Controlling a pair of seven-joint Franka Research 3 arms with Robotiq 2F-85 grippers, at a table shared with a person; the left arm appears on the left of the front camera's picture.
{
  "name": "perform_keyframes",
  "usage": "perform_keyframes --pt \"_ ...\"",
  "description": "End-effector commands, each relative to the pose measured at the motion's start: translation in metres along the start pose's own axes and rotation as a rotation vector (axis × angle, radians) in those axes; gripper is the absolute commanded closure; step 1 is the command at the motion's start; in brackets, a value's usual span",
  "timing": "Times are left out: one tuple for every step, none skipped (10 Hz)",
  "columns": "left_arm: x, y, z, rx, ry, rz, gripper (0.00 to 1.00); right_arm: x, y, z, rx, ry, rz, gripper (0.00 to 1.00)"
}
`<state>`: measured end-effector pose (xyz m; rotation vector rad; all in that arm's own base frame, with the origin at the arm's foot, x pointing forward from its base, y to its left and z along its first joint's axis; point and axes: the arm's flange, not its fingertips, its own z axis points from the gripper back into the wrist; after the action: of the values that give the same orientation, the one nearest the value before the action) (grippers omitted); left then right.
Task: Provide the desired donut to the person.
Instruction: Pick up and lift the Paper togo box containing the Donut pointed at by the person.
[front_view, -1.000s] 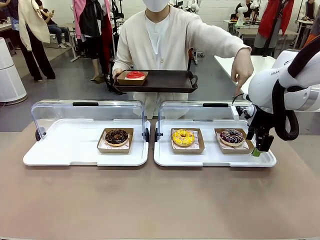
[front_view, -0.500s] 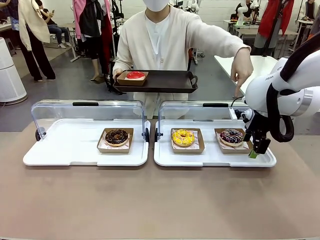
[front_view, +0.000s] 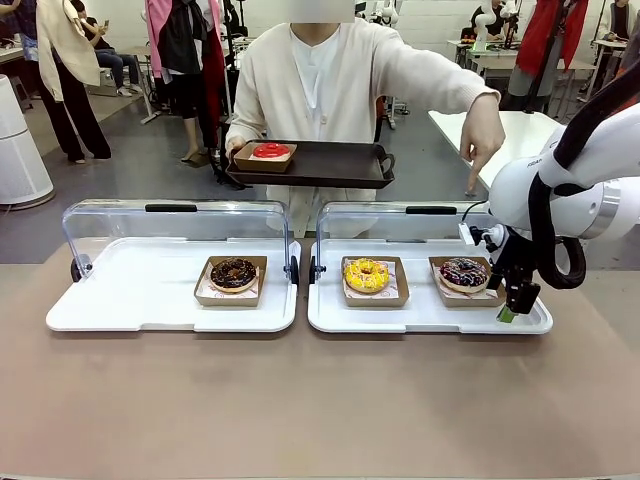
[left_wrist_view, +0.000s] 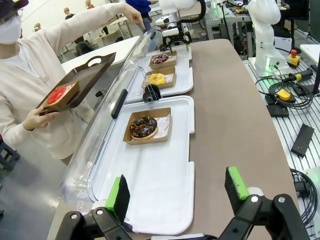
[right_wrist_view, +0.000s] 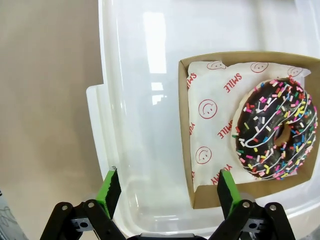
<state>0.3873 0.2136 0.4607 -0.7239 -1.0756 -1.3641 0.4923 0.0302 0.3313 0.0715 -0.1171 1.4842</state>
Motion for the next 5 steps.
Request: perform_keyframes --pt "0.0011 -0.0005 0.0013 0.003 -0.003 -0.005 0.00 -0.0045 -0.0101 -0.0075 -0.023 -0.036 0.011 0.00" --pt "0.0011 -0.0005 0.0013 0.003 -0.003 -0.005 0.00 -0.0055 -0.0125 -0.0097 -0.023 -0.032 0.005 0.00" --pt "0.0011 -0.0005 0.0013 0.003 -0.003 -0.005 0.00 -0.0061 -0.0142 -0.0118 -0.021 -0.030 0.000 0.00" --pt "0.0011 -0.0005 0.0013 0.003 -0.003 -0.005 0.00 -0.0063 -0.0148 -0.0132 -0.015 -0.028 -0.002 0.00" --pt "0.0011 -0.0005 0.0013 0.003 -0.003 -0.005 0.00 -0.0071 -0.0150 -0.0133 -0.016 -0.027 0.000 0.10"
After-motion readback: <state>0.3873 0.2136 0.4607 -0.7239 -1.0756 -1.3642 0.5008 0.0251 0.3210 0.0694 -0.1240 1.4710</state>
